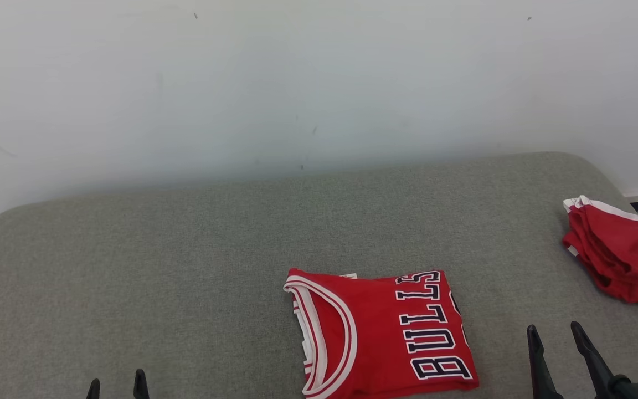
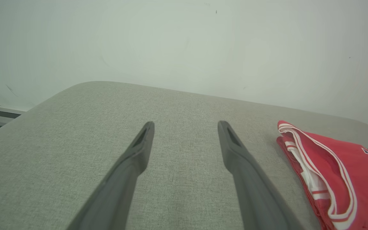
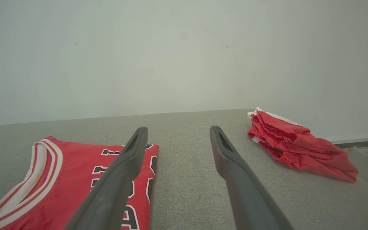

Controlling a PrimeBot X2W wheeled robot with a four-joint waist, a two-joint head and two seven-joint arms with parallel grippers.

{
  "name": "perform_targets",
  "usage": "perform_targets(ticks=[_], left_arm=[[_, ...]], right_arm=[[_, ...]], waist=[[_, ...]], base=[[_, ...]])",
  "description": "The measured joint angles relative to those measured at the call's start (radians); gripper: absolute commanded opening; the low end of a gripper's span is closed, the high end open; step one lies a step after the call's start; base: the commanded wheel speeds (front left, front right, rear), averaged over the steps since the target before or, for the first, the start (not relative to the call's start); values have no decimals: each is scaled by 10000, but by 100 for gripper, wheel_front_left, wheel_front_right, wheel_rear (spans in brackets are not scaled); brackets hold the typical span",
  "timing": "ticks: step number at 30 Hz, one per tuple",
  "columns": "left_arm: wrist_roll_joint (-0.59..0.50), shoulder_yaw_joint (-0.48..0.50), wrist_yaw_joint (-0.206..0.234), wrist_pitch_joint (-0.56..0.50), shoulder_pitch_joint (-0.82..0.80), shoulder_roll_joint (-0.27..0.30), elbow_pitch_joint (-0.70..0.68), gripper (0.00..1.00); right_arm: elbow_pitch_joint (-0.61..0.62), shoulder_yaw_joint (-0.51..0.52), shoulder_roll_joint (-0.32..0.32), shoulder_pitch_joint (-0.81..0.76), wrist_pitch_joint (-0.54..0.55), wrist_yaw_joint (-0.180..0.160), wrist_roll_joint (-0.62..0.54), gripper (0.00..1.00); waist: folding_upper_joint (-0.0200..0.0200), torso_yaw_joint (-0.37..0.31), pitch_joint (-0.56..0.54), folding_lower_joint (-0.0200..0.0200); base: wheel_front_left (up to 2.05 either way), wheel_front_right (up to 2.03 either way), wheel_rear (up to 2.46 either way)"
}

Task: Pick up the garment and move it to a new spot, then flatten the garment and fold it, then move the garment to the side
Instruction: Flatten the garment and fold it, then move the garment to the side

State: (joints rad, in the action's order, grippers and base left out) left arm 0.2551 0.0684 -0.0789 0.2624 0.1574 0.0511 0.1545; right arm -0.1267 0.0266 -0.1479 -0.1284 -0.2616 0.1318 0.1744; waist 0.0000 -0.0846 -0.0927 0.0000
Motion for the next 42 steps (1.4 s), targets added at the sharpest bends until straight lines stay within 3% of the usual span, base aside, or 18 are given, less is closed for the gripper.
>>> perform_targets(ticks=[9, 36, 42], left_arm=[[-71, 169, -6, 0, -1, 0, 35, 100], [-84, 213, 15, 0, 10, -2, -79, 100], [-94, 157, 10, 0, 1, 0, -69, 100]], right_arm=[[-253, -453, -35, 214, 0, 0, 105, 100], [-416, -500, -130, 443, 23, 0, 495, 100], [-514, -928, -748, 1034, 1749, 0, 1275, 100]], waist=[[0, 113, 39, 0], [0, 193, 246, 0], [0, 355, 324, 0]], base=[[0, 0, 0], [0, 0, 0], [0, 0, 0]])
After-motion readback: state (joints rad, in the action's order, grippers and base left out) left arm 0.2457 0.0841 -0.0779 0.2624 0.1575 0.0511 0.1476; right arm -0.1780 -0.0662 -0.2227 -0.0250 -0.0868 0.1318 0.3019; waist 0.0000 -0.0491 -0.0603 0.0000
